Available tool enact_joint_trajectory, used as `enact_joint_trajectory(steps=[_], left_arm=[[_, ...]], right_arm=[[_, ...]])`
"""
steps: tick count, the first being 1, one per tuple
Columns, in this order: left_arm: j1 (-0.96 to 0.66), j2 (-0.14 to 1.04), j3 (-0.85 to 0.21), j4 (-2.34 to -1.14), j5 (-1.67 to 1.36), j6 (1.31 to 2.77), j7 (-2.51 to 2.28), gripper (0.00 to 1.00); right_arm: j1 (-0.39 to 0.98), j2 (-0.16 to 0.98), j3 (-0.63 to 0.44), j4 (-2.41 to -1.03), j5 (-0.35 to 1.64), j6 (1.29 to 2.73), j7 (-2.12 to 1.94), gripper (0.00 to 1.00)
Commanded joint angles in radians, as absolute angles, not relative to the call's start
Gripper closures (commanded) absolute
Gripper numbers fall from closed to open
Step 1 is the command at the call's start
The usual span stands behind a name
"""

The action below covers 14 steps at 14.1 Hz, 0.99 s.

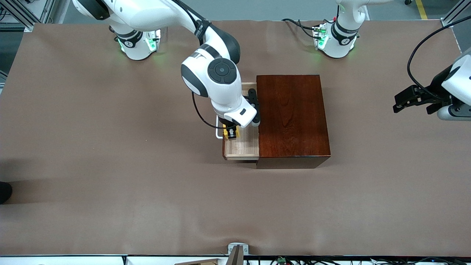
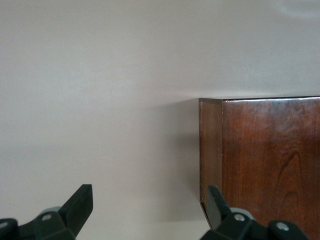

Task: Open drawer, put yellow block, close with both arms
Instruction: 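Carry the yellow cube over the open drawer with the right gripper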

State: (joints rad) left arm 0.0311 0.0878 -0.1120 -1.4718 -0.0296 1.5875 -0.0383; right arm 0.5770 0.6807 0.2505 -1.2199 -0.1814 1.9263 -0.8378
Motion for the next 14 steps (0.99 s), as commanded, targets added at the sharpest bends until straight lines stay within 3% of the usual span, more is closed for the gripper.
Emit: enact_joint_trajectory(steps=[1,14], left_arm=[[0.034,0.067,-0.114,-1.496,-0.037,1.603,-0.043,0.00],[0.037,0.071,-0.115,-1.496,-0.037,1.603,-0.044,0.00]], right_arm=[[0.598,0.727,0.244,-1.177,-0.196,1.913,-0.813,1.00],[0.687,0.781,0.238,-1.180,-0.206,1.953,-0.718,1.00]])
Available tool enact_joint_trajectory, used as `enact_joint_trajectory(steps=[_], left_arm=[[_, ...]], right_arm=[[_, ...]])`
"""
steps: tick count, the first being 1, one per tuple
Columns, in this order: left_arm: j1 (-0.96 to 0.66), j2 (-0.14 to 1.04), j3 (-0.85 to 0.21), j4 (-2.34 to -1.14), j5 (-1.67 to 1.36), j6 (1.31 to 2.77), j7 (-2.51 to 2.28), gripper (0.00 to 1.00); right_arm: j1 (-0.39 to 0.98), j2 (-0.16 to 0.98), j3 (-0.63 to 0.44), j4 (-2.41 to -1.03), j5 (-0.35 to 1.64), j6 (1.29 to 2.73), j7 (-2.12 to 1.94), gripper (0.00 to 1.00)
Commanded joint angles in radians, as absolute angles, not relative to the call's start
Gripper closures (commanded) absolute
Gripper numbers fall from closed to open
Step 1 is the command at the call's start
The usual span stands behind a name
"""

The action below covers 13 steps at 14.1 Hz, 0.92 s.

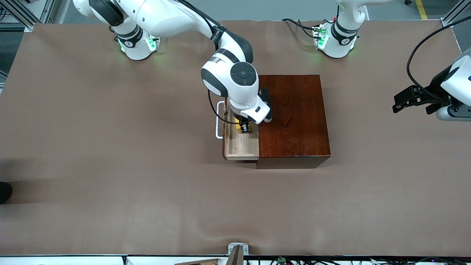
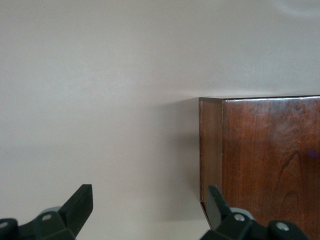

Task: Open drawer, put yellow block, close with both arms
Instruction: 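Carry the yellow cube over the open drawer with the right gripper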

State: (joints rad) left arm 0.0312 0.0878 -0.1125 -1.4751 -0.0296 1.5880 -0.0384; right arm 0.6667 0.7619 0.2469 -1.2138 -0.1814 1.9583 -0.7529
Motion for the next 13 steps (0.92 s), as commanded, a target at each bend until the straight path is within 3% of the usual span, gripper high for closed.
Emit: enact_joint_trajectory(steps=[1,2,4,13], left_arm=[[0.037,0.071,-0.115,-1.496,-0.037,1.601,-0.044,0.00],[0.037,0.071,-0.115,-1.496,-0.038,1.601,-0.044,0.00],[0.037,0.072,-0.117,-1.496,-0.037,1.601,-0.044,0.00],[0.038,0.072,-0.115,-1.496,-0.037,1.601,-0.044,0.00]], right_arm=[[0.687,0.781,0.238,-1.180,-0.207,1.953,-0.716,1.00],[0.689,0.781,0.238,-1.178,-0.209,1.953,-0.715,0.85],[0.690,0.779,0.235,-1.178,-0.215,1.953,-0.709,0.00],[0.677,0.752,0.235,-1.177,-0.210,1.939,-0.698,0.00]])
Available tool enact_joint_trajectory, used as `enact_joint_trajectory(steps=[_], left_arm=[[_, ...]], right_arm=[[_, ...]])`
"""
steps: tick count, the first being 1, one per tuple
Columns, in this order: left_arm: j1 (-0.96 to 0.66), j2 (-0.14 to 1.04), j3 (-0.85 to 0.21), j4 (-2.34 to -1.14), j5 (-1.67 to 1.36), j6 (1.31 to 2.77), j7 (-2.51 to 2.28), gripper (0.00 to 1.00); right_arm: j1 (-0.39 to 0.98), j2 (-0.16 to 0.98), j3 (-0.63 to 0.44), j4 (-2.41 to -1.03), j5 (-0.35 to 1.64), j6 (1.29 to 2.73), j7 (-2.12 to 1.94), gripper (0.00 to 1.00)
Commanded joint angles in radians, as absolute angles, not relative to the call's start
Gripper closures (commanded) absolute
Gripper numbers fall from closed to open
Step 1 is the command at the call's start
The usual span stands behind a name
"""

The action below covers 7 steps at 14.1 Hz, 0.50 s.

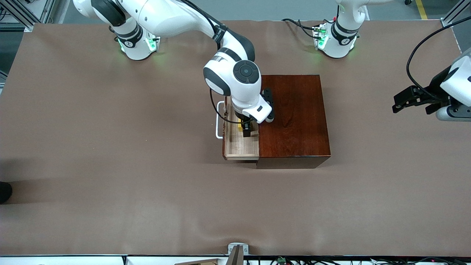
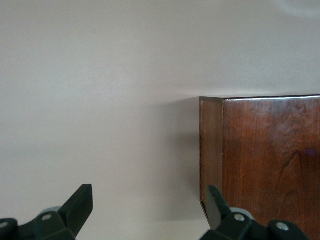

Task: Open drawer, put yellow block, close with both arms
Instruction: 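Carry the yellow cube over the open drawer with the right gripper, then lower the cube into the drawer and open the right gripper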

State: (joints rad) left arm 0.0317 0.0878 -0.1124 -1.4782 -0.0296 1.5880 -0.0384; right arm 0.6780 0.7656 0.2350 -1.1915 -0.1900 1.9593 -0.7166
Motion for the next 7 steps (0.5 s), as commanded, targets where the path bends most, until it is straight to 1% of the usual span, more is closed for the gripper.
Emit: enact_joint_trajectory(steps=[1,4,7], left_arm=[[0.038,0.072,-0.115,-1.496,-0.037,1.601,-0.044,0.00],[0.038,0.072,-0.110,-1.496,-0.037,1.597,-0.046,0.00],[0.041,0.072,-0.109,-1.500,-0.020,1.594,-0.046,0.00]], right_arm=[[0.673,0.747,0.235,-1.175,-0.207,1.934,-0.698,0.00],[0.664,0.741,0.235,-1.173,-0.204,1.885,-0.678,0.00],[0.620,0.695,0.236,-1.173,-0.189,1.833,-0.612,0.00]])
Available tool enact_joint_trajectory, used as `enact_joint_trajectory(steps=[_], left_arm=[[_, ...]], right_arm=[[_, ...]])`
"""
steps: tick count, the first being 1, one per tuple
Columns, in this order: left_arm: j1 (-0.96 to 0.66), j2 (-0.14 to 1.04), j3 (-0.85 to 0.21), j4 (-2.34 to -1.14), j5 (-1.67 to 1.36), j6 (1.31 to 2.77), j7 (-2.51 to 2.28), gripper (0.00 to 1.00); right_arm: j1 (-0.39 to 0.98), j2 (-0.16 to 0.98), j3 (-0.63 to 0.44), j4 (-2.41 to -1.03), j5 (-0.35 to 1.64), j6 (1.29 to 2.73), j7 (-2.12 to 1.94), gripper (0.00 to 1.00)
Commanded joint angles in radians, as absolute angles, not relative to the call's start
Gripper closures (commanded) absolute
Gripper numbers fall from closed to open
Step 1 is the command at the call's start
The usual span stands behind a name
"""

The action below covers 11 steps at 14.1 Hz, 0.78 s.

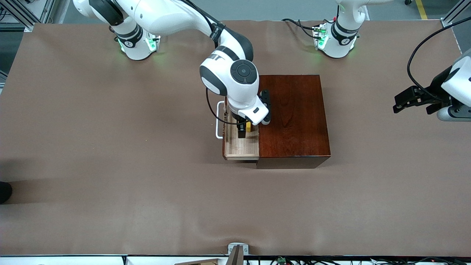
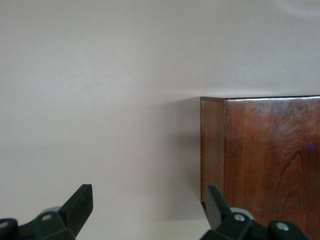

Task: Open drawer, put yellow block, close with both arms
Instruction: 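Lower the cube into the drawer and open the right gripper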

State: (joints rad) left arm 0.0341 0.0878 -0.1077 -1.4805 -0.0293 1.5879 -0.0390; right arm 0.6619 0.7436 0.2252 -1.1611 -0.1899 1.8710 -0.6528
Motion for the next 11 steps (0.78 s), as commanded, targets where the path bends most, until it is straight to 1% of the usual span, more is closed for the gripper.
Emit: enact_joint_trajectory(steps=[1,6,11], left_arm=[[0.043,0.072,-0.109,-1.500,-0.011,1.594,-0.046,0.00],[0.044,0.072,-0.112,-1.500,-0.009,1.594,-0.046,0.00],[0.032,0.081,-0.121,-1.488,-0.017,1.594,-0.049,0.00]], right_arm=[[0.594,0.674,0.239,-1.173,-0.175,1.824,-0.600,0.00],[0.427,0.598,0.238,-1.177,-0.132,1.778,-0.574,0.00],[0.269,0.583,0.238,-1.177,-0.132,1.776,-0.538,0.00]])
